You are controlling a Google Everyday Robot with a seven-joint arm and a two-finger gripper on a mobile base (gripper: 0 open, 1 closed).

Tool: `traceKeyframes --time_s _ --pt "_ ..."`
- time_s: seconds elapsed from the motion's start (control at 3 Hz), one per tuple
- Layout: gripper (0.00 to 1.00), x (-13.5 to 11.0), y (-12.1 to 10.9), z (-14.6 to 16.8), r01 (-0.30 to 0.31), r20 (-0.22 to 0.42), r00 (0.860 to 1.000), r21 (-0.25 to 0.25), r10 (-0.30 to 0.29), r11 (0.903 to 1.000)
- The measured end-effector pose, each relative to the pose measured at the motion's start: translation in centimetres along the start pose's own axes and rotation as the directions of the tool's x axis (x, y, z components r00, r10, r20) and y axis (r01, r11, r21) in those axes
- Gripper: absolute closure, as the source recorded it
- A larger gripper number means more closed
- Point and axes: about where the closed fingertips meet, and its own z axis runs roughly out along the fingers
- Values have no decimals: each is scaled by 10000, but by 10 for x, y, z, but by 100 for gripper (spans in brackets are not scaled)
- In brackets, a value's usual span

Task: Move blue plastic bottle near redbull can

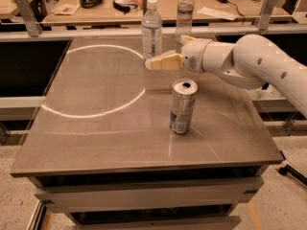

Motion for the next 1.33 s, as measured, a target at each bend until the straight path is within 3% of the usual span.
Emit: traceKeyframes --time_s 0.67,1.0,1.33 --pt "0 -17 -7 51 111 106 9999 -337 -107 9994" --pt "0 -23 -5 78 283 296 9992 -741 -262 9968" --pt "16 -28 -5 98 367 872 9959 -1489 -239 9882"
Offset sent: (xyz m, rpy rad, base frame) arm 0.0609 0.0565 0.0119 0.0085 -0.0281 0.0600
